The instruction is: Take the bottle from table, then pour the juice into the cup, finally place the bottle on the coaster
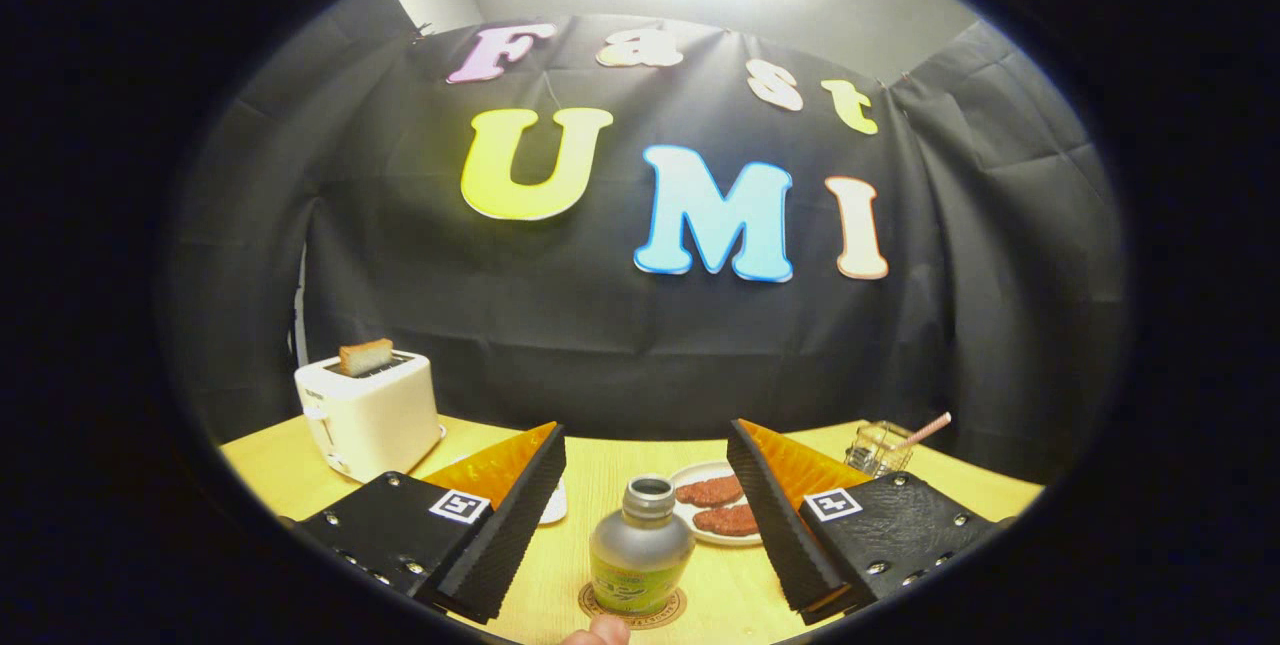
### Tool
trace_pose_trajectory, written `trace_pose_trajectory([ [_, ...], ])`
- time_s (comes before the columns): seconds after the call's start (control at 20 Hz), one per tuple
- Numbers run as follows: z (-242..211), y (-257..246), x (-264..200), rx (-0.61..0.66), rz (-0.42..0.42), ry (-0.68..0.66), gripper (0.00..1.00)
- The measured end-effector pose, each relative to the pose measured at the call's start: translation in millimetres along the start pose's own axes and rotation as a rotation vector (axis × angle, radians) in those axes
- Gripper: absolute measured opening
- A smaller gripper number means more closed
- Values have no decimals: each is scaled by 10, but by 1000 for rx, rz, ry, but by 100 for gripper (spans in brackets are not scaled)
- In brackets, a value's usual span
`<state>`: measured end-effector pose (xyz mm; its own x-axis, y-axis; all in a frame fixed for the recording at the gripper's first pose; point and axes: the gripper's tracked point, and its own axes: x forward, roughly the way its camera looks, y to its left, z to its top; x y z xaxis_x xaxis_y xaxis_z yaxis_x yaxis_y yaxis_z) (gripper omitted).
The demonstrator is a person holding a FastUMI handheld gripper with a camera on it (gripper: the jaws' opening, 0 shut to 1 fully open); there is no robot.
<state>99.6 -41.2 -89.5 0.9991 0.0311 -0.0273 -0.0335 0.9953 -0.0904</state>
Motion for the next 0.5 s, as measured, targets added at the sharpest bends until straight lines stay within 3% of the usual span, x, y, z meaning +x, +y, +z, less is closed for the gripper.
trace_pose_trajectory([
  [0.25,1021,-32,-261,5,64,-99,99],
  [0.5,1575,-197,-353,-6,73,-93,99],
])
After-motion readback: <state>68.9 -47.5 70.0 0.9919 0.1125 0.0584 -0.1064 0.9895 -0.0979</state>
